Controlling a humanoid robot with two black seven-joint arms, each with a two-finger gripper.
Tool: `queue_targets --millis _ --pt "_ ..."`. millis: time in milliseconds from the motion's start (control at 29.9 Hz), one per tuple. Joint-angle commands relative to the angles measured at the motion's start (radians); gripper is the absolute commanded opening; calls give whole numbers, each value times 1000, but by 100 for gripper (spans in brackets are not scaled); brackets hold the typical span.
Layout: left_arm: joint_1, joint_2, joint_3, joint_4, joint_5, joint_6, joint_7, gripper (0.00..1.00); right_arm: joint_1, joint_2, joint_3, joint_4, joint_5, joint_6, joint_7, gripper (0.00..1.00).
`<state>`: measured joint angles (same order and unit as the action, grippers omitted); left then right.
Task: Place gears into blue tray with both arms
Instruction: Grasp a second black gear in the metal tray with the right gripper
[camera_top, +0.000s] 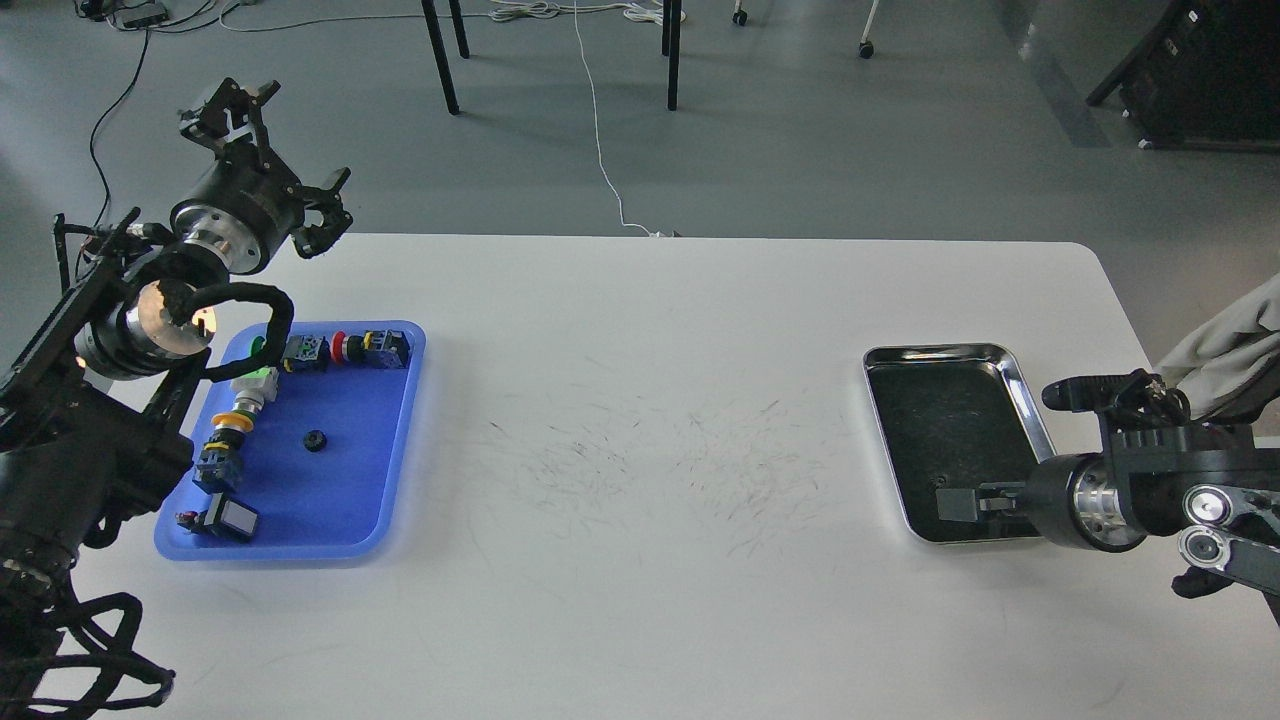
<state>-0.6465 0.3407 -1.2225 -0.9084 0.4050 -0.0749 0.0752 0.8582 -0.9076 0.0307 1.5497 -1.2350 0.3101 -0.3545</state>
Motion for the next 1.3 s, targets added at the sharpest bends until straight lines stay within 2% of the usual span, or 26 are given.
queue_targets --millis 0,468,601,735,835,935,1002,1102,1269 --pt "-1 1 0 0 0 0 0 99 1 22 0 -22 0 -2 0 90" --pt "-2 3 1 -3 2 1 0 99 7 102 5 -97 2 -14 0 84" --pt "-2 3 0 -3 2 1 0 99 12 110 5 -100 2 -13 0 77" --pt "-2 3 0 -3 2 1 0 99 19 110 3 -100 2 -13 0 63" --pt "-2 3 1 -3 2 1 0 99 21 110 3 -100 2 -13 0 41" --pt "-2 3 1 -3 2 1 0 99 19 110 3 -100 2 -9 0 32" --pt "-2 4 1 -3 2 1 0 99 18 108 2 -99 3 -8 2 16" --pt "-2 4 1 -3 2 1 0 99 19 107 5 -99 5 -6 2 3" --pt "-2 6 1 -3 14 1 0 99 68 82 24 -68 20 -6 5 2"
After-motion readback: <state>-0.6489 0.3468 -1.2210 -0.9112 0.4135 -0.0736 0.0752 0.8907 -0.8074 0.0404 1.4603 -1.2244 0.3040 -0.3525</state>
